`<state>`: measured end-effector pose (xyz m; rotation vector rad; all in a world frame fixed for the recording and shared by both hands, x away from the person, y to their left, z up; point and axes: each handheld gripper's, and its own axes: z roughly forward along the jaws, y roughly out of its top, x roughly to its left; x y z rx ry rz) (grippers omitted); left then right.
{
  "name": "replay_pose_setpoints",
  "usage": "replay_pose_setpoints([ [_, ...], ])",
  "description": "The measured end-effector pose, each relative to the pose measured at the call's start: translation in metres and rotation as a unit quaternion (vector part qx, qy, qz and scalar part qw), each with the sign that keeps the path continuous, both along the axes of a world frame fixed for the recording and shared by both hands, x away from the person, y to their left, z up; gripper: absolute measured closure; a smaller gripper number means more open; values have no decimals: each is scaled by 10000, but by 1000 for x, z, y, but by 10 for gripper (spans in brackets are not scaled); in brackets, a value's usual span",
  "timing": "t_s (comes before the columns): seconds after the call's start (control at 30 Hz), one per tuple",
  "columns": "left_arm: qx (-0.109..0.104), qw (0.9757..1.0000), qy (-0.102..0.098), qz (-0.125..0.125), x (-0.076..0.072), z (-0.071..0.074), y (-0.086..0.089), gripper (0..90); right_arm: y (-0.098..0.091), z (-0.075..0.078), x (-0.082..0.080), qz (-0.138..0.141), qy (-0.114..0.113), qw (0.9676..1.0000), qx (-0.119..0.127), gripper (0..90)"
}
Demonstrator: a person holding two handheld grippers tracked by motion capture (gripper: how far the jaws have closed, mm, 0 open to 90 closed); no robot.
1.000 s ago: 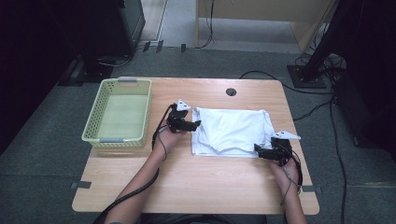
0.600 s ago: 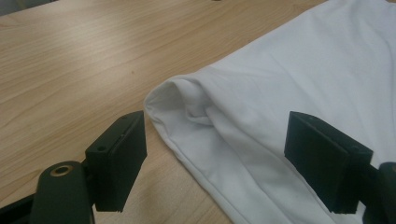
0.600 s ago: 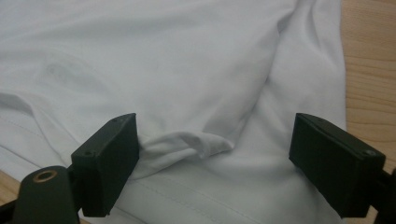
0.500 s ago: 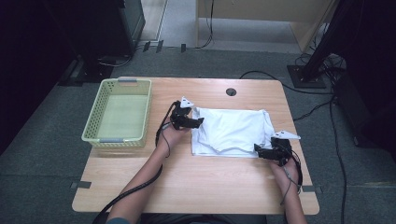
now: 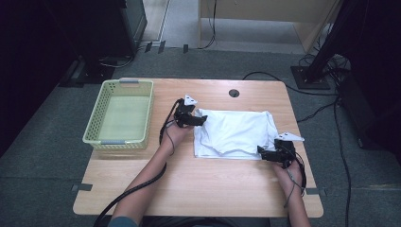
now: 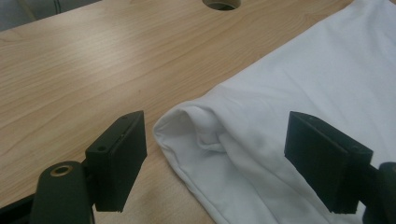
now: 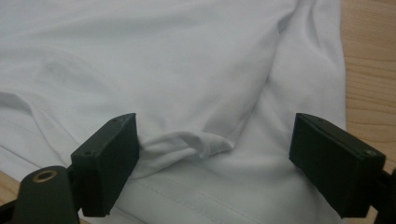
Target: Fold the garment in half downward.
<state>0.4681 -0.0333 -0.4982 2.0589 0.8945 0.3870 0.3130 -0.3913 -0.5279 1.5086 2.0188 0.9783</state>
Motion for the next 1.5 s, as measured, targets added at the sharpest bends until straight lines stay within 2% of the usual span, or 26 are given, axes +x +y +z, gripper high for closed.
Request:
replay_pose_setpoints([
  [0.17,-10,10000,-1,17,6,-2,-2,218,0,0,0,0,0,10000,0,159],
  [0.27,86,9999,-90,-39,9,-4,-4,217,0,0,0,2,1,10000,-1,159],
  [0.43,4,10000,-42,-26,16,-7,-8,217,0,0,0,4,-4,10000,-14,158],
  [0.63,96,9999,70,35,25,-16,-11,217,1,0,0,10,3,10000,-43,152],
  [1.0,449,9989,90,-80,21,-23,-15,218,2,0,0,-12,3,10000,-64,151],
  [1.17,375,9991,195,-8,19,-24,-12,218,2,0,0,-22,4,10000,-62,152],
  [1.37,368,9992,177,-12,16,-24,-10,218,-2,0,0,81,-6,10000,-34,185],
  [1.5,380,9991,179,-6,16,-24,-10,217,0,1,0,-49,18,10000,29,176],
])
